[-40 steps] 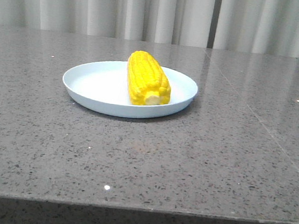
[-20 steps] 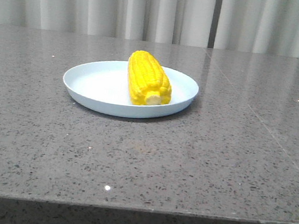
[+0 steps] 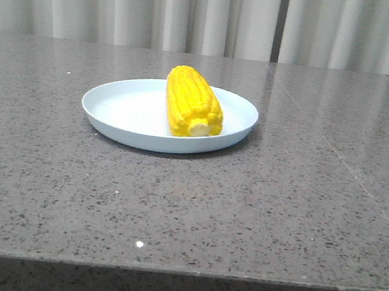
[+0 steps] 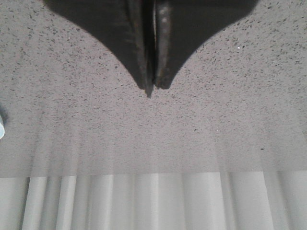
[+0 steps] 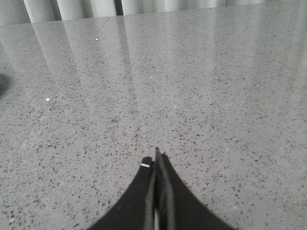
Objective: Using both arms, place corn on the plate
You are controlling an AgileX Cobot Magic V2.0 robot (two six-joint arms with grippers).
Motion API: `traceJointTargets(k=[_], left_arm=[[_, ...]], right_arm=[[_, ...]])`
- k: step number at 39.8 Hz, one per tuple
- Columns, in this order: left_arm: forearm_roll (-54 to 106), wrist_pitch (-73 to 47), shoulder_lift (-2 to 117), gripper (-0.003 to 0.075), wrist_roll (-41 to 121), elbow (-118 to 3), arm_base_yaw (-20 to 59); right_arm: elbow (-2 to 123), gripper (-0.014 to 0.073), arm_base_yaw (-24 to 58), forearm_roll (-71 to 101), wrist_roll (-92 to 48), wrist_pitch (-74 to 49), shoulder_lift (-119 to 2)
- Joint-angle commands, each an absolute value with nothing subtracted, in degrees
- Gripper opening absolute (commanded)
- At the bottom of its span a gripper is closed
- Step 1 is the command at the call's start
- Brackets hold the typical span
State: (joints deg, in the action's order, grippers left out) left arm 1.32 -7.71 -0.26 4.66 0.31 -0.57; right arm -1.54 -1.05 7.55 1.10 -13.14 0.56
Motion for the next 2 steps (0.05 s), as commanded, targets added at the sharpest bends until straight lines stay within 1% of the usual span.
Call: traceJointTargets(k=[1, 2], left_arm=[[1.8, -2.6, -1.5, -0.002, 4.4, 0.5, -0.7], [1.8, -2.6, -1.5, -0.002, 4.4, 0.5, -0.7]], right_arm=[[-1.3, -0.0122, -1.2, 7.7, 0.4, -9.2, 1.6], [-1.3, -0.0122, -1.2, 7.7, 0.4, -9.2, 1.6]])
